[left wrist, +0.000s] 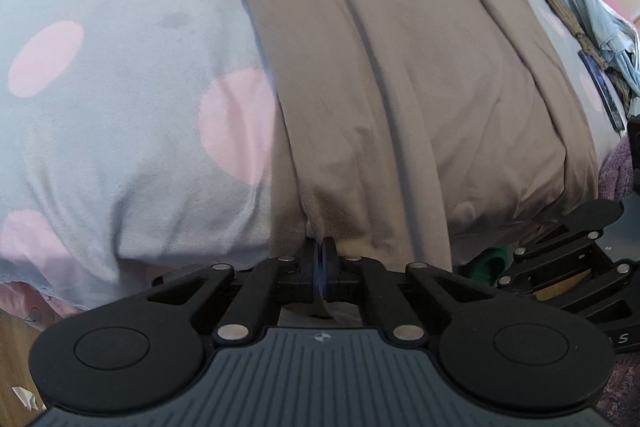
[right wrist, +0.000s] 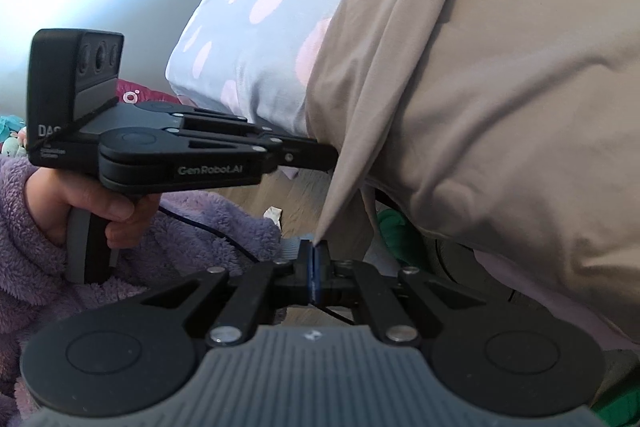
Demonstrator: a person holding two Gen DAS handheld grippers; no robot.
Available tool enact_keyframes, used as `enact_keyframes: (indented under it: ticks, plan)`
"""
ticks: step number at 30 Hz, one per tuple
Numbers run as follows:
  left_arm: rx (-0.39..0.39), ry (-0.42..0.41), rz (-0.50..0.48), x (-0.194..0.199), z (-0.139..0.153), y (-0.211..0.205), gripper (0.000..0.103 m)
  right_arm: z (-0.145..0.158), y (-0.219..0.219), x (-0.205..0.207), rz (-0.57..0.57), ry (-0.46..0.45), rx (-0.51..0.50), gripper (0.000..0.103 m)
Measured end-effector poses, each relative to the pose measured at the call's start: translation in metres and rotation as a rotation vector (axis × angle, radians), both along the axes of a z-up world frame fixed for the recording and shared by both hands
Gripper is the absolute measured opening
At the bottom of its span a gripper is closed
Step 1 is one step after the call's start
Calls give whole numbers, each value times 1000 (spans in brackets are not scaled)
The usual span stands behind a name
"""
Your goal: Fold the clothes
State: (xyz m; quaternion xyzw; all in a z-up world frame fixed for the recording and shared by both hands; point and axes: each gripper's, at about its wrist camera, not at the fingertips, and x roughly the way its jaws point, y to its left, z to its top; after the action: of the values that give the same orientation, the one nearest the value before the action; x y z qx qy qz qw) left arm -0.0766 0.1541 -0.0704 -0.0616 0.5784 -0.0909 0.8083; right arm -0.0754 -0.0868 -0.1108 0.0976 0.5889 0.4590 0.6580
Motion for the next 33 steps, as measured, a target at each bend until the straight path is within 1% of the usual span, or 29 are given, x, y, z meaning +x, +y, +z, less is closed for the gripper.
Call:
enact_keyframes:
  ticks: [3,8,11,13,15,17,18,19,20,21,25,28,31,33]
  plan:
    - [20,-19,24,-8,11,2,0,-2,2,1,-3,3,-7,1]
    - [34,-2,89,-19,25,10,0,-7,6,2,-5,12,-18,1]
    - [41,-3,97,-14,22,12,0,-11,13,1,5,19,-32,1]
    - [48,4,96,-12,19,16,0,-15,18,1,4,8,-58,1]
    - [43,33,84,-9,14,18,0,-19,21,2,2,-7,-88,1]
    - [45,52,83,-12,12,22,1,-23,24,3,3,-29,-139,6]
    - [43,55,86,-11,12,23,2,-24,28,1,3,-41,-165,7]
    - [28,51,98,-11,15,26,8,-24,27,1,-1,-47,-180,7]
    - [13,43,110,-9,19,29,16,-21,24,3,-6,-51,-185,8]
    - [-2,33,123,-8,23,31,18,-17,20,4,-12,-63,-192,11]
    - [-43,9,146,6,39,41,19,8,8,13,-51,-144,-209,12]
    - [-64,-26,142,26,48,49,20,26,-2,27,-123,-193,-188,12]
    - [-56,-69,117,51,52,55,24,31,-7,47,-193,-188,-163,12]
    - [-71,-95,116,72,52,61,24,34,-10,61,-239,-183,-145,12]
